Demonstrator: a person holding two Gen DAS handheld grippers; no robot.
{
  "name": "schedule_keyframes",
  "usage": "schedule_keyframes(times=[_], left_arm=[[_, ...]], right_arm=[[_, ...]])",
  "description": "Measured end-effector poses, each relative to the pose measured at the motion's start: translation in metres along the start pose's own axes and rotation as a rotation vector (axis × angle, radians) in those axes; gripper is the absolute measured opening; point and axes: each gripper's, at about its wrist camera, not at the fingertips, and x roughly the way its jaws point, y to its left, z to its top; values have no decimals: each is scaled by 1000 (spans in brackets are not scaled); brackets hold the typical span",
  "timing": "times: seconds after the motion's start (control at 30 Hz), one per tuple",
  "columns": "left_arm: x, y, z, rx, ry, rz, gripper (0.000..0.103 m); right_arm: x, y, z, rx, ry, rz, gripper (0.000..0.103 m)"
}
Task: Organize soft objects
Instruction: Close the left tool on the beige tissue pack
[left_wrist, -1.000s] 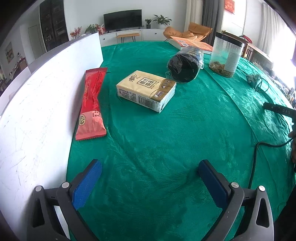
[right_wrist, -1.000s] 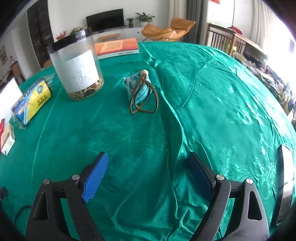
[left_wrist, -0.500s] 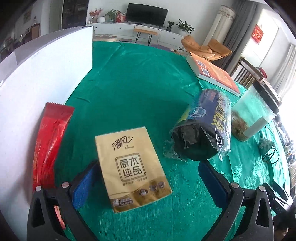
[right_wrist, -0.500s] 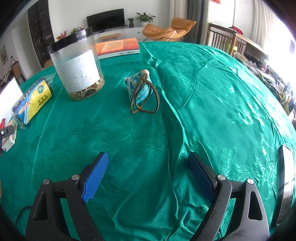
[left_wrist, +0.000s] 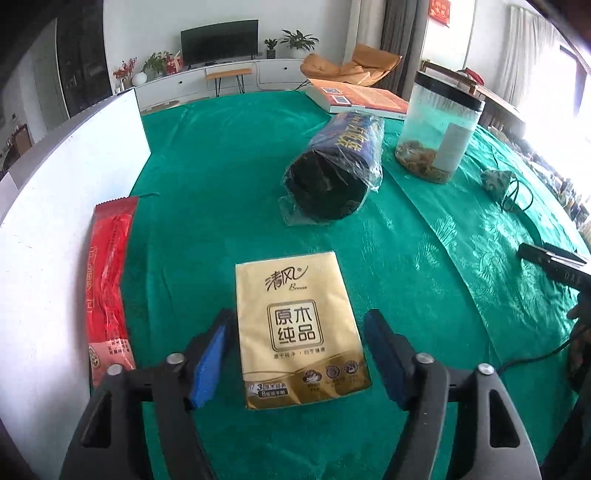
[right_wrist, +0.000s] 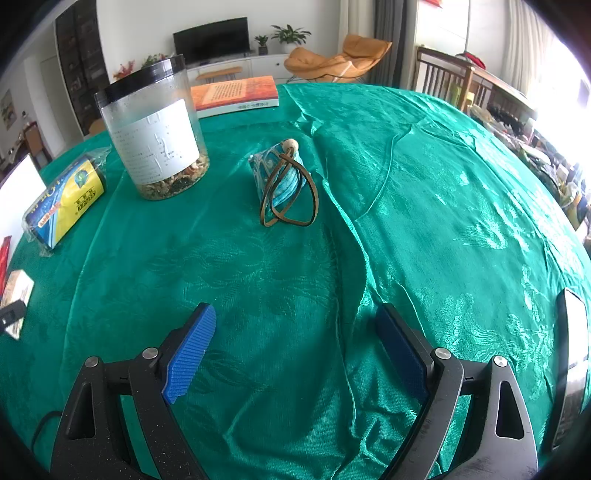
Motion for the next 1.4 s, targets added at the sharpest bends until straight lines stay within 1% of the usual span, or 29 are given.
schedule_keyframes(times=[0.03, 0.1, 0.17, 0.2, 0.33, 1.4], left_arm=[[3, -1, -1, 0, 2, 17, 92], [3, -1, -2, -9, -7, 24, 95], [7, -3, -2, -1, 4, 49, 98], [9, -4, -2, 2, 10, 58, 103], [9, -5, -3, -12, 9, 62, 103], [9, -5, -3, -12, 9, 63, 103]], right_arm=[[0, 0, 0, 0, 0, 0, 91], [0, 0, 0, 0, 0, 0, 91], [0, 0, 0, 0, 0, 0, 91], [0, 0, 0, 0, 1, 0, 91], [0, 0, 0, 0, 1, 0, 91], [0, 0, 1, 1, 1, 0, 91]])
